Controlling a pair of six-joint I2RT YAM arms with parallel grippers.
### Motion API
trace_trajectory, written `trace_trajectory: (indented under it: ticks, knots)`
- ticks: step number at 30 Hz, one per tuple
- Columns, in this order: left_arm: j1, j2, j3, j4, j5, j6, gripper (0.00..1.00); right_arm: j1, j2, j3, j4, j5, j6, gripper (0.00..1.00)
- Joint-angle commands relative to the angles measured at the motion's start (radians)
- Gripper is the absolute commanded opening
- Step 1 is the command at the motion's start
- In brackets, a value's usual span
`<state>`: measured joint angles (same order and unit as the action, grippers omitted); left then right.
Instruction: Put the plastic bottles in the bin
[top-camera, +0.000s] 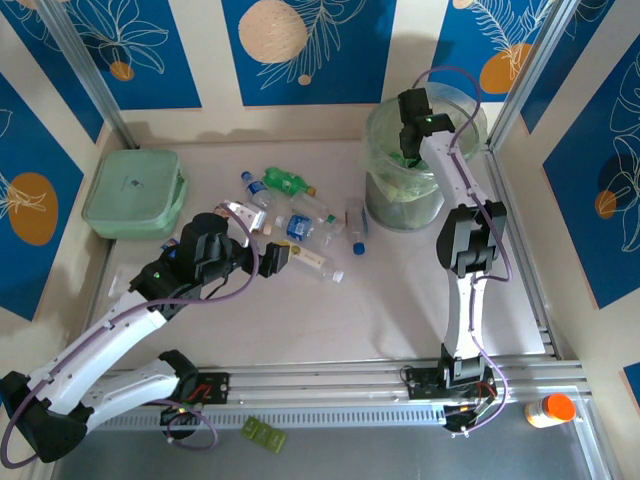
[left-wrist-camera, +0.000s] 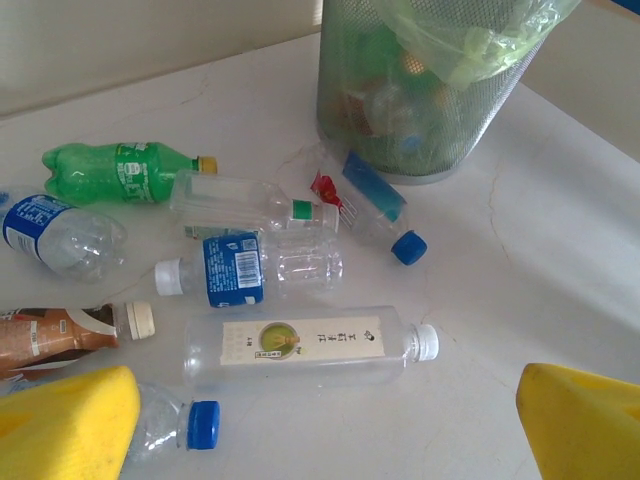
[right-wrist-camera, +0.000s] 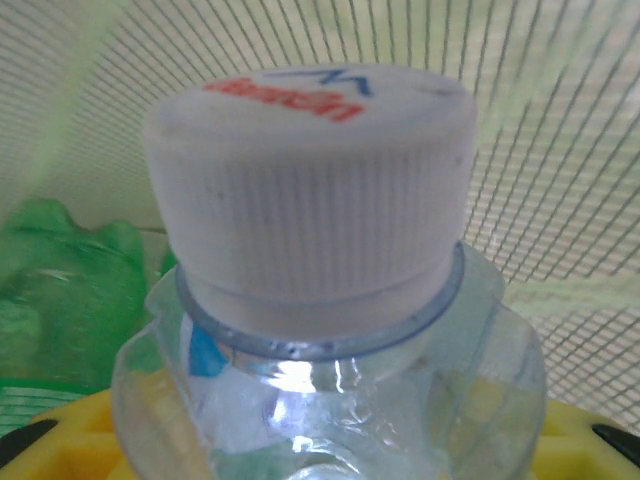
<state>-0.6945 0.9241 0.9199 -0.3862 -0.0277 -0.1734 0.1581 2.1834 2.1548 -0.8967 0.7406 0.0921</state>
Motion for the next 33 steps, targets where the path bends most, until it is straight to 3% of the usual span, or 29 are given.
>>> trace_trajectory:
  ticks: [1, 9, 14, 24, 28, 33]
  knots:
    - [-0.005, -0.007, 0.004, -0.013, -0.013, 0.020, 0.97, -0.004, 0.009, -0.029, -0.002, -0.017, 0.030, 0.52]
    - [-0.004, -0.007, 0.005, -0.020, -0.036, 0.024, 0.97, -0.015, 0.015, -0.001, -0.032, -0.069, 0.056, 0.71]
    - [-0.002, -0.007, 0.007, -0.019, -0.047, 0.023, 0.97, -0.004, -0.040, 0.048, -0.038, -0.084, 0.057, 0.77]
    - [0.012, -0.014, 0.006, -0.019, -0.070, 0.013, 0.97, 0.034, -0.190, 0.070, -0.056, -0.161, 0.057, 0.75]
    - [0.017, -0.005, 0.010, -0.027, -0.091, -0.010, 0.97, 0.094, -0.295, 0.053, -0.055, -0.177, 0.057, 0.73]
    - [0.034, 0.020, 0.043, -0.093, -0.250, -0.091, 0.97, 0.240, -0.487, -0.082, 0.004, -0.175, 0.035, 0.73]
